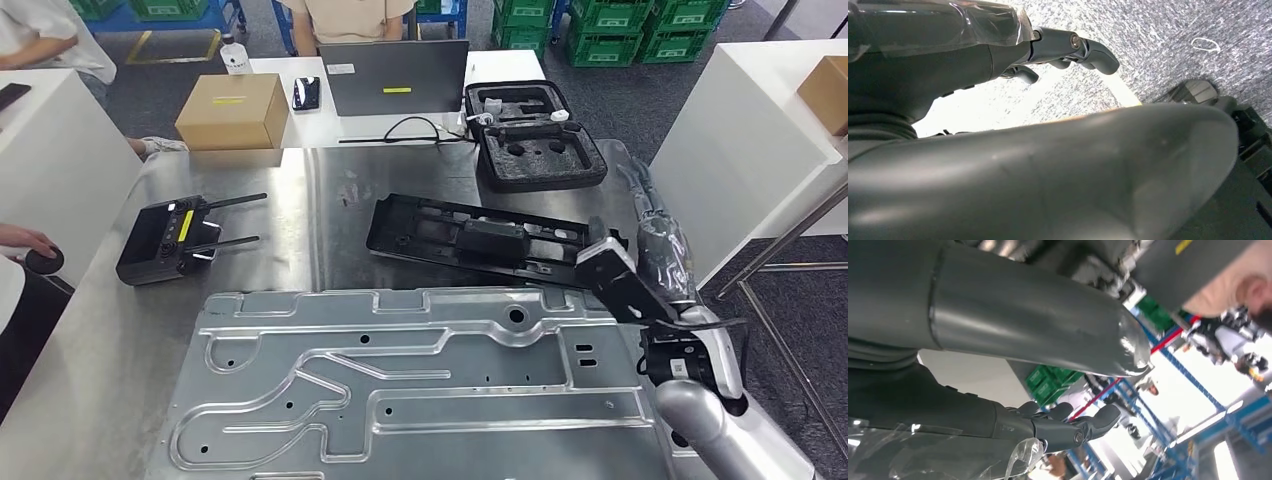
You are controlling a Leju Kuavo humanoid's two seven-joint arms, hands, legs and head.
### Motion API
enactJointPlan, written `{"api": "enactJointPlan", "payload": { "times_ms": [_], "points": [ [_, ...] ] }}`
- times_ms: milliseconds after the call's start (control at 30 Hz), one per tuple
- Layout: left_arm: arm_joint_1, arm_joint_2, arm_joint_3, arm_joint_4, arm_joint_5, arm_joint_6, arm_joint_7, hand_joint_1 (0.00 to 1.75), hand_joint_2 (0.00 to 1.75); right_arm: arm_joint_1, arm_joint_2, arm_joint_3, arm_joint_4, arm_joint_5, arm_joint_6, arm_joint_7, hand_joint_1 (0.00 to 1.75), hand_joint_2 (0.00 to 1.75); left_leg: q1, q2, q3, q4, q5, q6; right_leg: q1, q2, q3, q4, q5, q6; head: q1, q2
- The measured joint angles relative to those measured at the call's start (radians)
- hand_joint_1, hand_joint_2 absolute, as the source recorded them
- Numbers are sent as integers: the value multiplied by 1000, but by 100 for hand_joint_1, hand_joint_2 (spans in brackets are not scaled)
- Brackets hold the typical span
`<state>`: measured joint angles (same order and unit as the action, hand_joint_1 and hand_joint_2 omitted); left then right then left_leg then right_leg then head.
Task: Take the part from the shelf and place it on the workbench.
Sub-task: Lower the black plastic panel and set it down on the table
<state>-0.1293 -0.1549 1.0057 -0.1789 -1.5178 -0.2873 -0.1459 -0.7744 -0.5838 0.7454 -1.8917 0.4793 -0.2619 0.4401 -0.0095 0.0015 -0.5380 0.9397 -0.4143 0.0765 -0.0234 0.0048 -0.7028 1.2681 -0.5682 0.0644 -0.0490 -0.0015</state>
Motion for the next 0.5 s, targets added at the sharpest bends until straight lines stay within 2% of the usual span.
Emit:
{"api": "enactJointPlan", "payload": {
  "times_ms": [33,100,133,167,267,333,367,433,467,500],
  "points": [
    [1,0,0,0,0,0,-1,0,0,13,0,0,-10,12,9,-4,0,0,2,-1,1,1,-1,-1,-2,0,13,-26,22,3,0,0],
    [1,0,0,0,0,0,-2,0,0,37,-1,0,-32,38,21,-10,0,0,5,-2,1,8,-7,-10,-9,-2,82,-166,90,12,0,0],
    [0,1,1,0,0,0,-2,0,0,47,-1,0,-43,50,24,-12,0,0,5,-2,0,14,-12,-17,-11,0,112,-229,112,12,0,0],
    [-1,2,1,0,0,0,-3,0,0,57,-1,0,-55,60,24,-12,0,0,3,-3,-2,19,-15,-23,-12,2,131,-269,124,8,0,0],
    [0,5,2,0,0,0,-4,0,0,83,-2,0,-85,92,25,-12,0,0,1,-4,-7,23,-18,-34,-8,6,134,-285,127,-14,-1,0],
    [1,6,2,0,0,0,-4,0,0,91,-2,0,-102,128,26,-12,0,0,6,-4,-22,61,-44,-42,-9,4,134,-286,130,-25,-1,0],
    [0,6,2,0,0,0,-4,0,0,94,-3,-1,-111,145,28,-12,0,0,8,-3,-43,111,-73,-48,-9,4,133,-287,131,-29,-1,0],
    [0,6,3,0,0,0,-4,0,0,105,-4,-3,-126,173,30,-12,0,0,10,-3,-107,256,-143,-56,-8,4,132,-287,131,-35,-1,0],
    [1,6,3,0,0,0,-3,0,0,113,-5,-3,-131,185,30,-12,0,0,10,-3,-134,315,-164,-57,-7,4,131,-286,131,-35,-1,0],
    [1,6,3,0,1,0,-1,0,0,121,-5,-3,-136,195,30,-13,0,0,10,-3,-146,341,-167,-56,-5,4,131,-286,132,-35,-1,0]
  ]
}}
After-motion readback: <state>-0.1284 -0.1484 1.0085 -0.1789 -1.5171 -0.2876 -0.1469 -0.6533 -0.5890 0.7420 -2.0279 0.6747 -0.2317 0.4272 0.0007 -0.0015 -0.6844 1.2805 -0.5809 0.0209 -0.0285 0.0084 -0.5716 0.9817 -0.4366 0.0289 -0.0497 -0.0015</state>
